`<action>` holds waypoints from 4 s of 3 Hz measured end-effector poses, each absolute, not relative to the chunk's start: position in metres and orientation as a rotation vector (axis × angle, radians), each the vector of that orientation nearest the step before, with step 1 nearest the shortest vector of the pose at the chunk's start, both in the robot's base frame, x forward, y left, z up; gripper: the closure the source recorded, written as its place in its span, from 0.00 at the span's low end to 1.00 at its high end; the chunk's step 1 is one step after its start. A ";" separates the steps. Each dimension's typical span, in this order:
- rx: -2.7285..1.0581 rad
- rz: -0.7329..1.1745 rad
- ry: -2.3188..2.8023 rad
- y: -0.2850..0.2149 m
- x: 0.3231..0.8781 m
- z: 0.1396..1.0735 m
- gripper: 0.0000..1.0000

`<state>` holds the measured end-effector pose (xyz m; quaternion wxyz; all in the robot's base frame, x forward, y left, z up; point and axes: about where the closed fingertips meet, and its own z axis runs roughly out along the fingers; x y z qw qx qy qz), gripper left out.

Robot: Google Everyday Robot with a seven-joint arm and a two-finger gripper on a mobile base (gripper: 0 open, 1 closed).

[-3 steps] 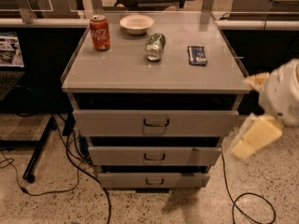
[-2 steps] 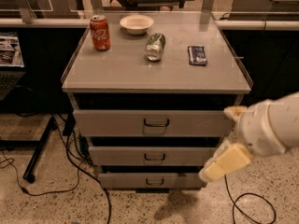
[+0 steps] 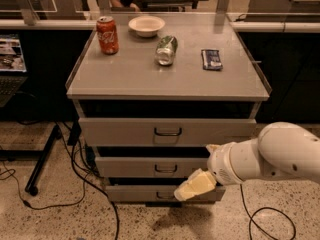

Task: Open bottom drawer

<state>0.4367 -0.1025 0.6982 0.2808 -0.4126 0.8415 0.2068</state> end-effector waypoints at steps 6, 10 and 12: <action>-1.004 0.498 2.232 -0.108 0.454 0.681 1.00; -0.419 0.503 2.397 -0.132 0.380 0.438 1.00; -0.387 0.446 2.381 -0.142 0.389 0.438 1.00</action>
Offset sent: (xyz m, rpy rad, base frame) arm 0.0202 0.0002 -0.0066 0.0138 -0.0387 -0.0428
